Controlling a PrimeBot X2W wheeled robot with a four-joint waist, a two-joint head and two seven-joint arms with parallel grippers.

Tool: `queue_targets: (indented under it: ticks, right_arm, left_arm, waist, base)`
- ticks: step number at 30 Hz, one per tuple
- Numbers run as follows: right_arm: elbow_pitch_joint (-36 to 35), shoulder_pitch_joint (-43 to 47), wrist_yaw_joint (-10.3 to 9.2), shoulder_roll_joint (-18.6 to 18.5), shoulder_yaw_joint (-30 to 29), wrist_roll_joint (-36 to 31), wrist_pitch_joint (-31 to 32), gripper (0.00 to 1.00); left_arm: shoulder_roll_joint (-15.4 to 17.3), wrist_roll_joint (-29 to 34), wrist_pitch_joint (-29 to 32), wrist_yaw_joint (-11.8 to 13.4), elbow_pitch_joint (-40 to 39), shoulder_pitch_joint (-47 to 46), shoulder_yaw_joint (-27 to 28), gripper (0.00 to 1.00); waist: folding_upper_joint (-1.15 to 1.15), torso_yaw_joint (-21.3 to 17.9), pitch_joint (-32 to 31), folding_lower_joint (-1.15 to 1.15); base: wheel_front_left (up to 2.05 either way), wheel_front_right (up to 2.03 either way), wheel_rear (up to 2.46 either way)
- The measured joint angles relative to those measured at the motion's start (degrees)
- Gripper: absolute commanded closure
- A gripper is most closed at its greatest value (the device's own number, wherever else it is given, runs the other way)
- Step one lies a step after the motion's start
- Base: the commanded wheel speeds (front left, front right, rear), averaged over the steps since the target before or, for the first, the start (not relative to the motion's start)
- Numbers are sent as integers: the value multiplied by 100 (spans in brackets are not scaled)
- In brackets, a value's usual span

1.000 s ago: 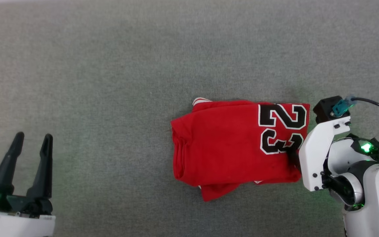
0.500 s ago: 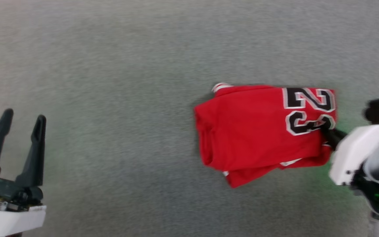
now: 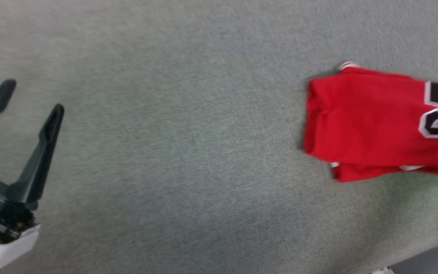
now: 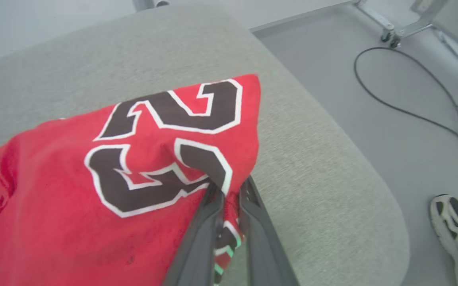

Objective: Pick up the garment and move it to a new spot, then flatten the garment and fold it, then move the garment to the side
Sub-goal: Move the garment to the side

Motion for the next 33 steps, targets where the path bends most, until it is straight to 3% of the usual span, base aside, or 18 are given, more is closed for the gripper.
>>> queue_targets:
  ticks: [12, 27, 33]
  right_arm:
    - [225, -1489, 0, 4, -689, -1053, -692, 100]
    - [736, -2313, 0, -1, -1116, -2473, -1567, 100]
    - [651, -2408, 0, 8, -999, -3149, -1691, 100]
  left_arm:
    - [824, -216, -1, 0, -377, -435, 301, 0]
    - [1135, -445, -1, 0, -591, -358, 922, 0]
    - [1207, -467, -1, 0, -646, -245, 1115, 0]
  waist:
    - [0, -313, 948, 0]
    - [0, -252, 1444, 0]
    - [0, -210, 1549, 0]
  base:
    - [0, 0, 0]
    - [0, 0, 0]
    - [0, 0, 0]
